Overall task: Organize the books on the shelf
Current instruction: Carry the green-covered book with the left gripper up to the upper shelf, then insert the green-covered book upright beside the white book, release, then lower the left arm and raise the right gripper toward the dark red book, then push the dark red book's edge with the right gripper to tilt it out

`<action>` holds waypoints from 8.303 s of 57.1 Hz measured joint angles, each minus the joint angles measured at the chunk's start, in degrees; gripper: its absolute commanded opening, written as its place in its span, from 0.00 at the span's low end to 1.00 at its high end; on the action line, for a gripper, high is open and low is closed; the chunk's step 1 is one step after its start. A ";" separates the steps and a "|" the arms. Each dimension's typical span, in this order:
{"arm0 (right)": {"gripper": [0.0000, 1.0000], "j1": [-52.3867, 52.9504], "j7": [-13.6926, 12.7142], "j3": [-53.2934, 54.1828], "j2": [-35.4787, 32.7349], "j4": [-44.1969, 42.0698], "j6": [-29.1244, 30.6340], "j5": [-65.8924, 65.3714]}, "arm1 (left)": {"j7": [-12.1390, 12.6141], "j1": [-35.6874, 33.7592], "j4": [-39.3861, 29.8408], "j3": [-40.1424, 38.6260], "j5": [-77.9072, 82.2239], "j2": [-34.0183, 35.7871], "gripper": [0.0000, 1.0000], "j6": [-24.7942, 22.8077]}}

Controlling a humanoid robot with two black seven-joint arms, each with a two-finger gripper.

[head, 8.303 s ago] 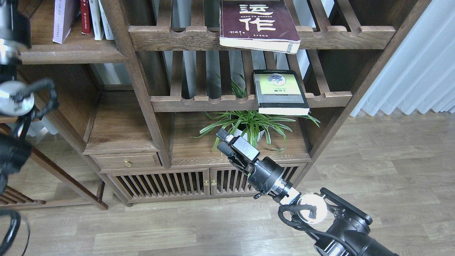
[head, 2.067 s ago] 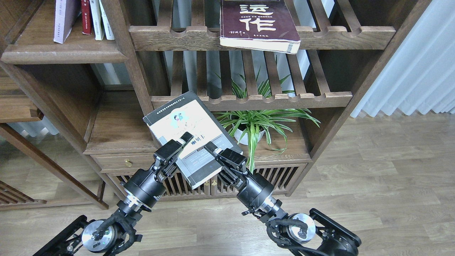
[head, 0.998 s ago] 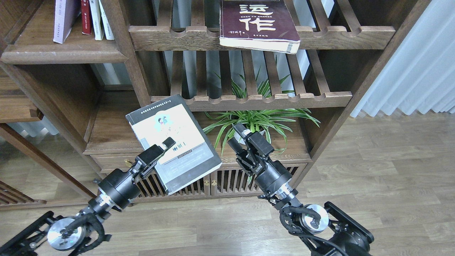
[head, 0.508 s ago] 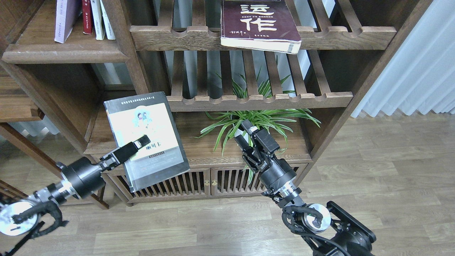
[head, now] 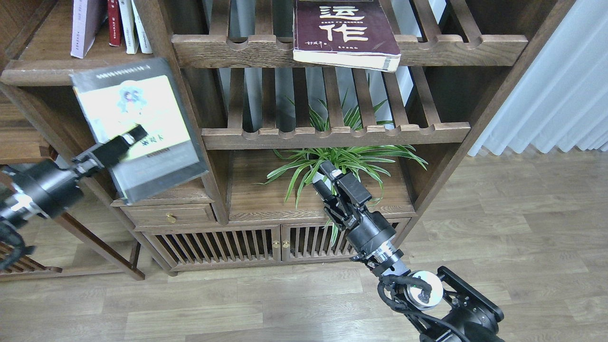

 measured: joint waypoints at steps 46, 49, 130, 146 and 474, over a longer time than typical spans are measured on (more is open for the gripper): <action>0.83 0.15 0.00 -0.28 -0.19 -0.02 0.00 -0.51 | 1.82 -6.57 1.09 -13.09 0.10 -0.61 0.00 0.00; 0.83 0.15 0.00 -0.10 -0.44 -0.02 0.00 -1.01 | 1.73 -6.88 1.11 -13.73 0.07 -0.69 0.00 0.00; 0.83 0.89 0.04 -0.73 0.78 1.40 0.00 -1.95 | -10.11 -22.36 5.18 -27.30 49.25 -10.19 0.00 3.54; 0.83 0.83 0.05 -0.73 0.83 1.41 0.00 -1.94 | -20.74 -25.39 13.15 -21.24 57.62 -9.91 0.00 7.54; 0.04 23.81 10.10 15.59 2.20 10.13 -35.06 -1.75 | -33.78 -1.03 1.01 8.57 15.35 -37.83 1.00 0.00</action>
